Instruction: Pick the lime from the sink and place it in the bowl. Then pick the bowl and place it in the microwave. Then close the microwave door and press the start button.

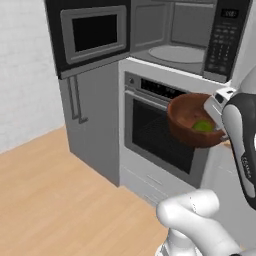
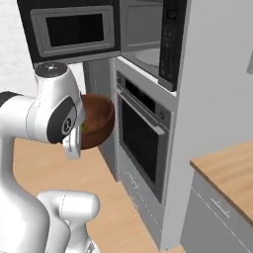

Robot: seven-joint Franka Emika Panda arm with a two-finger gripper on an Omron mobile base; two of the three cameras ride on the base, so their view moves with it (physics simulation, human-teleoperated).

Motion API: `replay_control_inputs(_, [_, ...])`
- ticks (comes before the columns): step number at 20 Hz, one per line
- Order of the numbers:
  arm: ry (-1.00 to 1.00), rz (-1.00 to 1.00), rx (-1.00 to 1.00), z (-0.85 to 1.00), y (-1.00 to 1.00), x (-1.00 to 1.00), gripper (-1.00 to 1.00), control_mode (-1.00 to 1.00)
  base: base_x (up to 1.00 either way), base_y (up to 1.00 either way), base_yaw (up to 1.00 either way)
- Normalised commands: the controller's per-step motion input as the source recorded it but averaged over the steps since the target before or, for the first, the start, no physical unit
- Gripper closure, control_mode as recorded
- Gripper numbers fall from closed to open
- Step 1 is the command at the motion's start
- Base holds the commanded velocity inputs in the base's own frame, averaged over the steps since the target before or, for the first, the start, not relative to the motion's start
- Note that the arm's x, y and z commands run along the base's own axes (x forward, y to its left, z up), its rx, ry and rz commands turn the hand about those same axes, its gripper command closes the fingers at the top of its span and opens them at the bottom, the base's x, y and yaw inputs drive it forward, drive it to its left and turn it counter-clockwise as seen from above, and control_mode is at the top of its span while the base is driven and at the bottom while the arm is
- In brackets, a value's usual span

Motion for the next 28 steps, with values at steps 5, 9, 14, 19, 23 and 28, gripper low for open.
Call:
replay_control_inputs(5, [0.00, 0.00, 0.00, 0.00, 0.00, 0.00, 1.00, 1.00, 0.63, 0.77, -0.51])
replay_control_inputs(9, [0.00, 0.00, 0.00, 0.00, 0.00, 0.00, 1.00, 1.00, 0.71, 0.69, -0.52])
replay_control_inputs(14, [0.00, 0.00, 0.00, 0.00, 0.00, 0.00, 1.00, 1.00, 0.50, 0.58, -0.40])
replay_control_inputs(19, [0.00, 0.00, 0.00, 0.00, 0.00, 0.00, 1.00, 1.00, 0.60, 0.15, -0.41])
replay_control_inputs(23, [0.00, 0.00, 0.00, 0.00, 0.00, 0.00, 1.00, 1.00, 0.46, 0.01, -0.36])
replay_control_inputs(28, [0.00, 0.00, 0.00, 0.00, 0.00, 0.00, 1.00, 1.00, 0.61, 0.16, -0.16])
